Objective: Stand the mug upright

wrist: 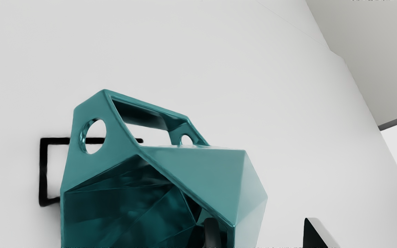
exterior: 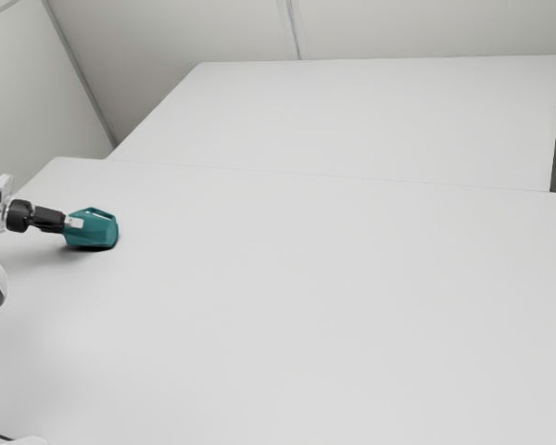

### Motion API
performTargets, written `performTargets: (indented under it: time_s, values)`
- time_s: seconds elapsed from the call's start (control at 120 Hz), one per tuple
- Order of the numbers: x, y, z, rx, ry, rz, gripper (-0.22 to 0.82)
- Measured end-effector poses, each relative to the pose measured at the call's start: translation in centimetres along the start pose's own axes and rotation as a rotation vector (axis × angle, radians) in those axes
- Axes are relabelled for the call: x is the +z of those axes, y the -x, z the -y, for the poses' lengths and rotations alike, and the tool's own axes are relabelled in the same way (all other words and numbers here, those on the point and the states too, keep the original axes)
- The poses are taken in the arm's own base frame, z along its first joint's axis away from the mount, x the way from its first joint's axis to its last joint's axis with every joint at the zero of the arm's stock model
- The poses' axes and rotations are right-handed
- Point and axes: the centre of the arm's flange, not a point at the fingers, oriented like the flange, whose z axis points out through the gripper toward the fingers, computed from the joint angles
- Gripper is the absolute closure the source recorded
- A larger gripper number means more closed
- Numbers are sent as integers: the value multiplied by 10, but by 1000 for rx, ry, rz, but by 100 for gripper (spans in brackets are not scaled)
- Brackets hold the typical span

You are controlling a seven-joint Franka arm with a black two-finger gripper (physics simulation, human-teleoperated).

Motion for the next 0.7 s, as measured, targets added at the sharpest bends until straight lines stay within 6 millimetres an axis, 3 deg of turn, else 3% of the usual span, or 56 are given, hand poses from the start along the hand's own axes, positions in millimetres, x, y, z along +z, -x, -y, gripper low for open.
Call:
performTargets:
  time_s: [0.225,0.442,0.542,0.7]
  values:
    - [-2,2,1,-4,-1,-2,68]
    - [14,-10,-8,18,41,-11,75]
    - [20,-28,-23,48,50,-9,77]
    - [25,-74,-74,130,33,16,77]
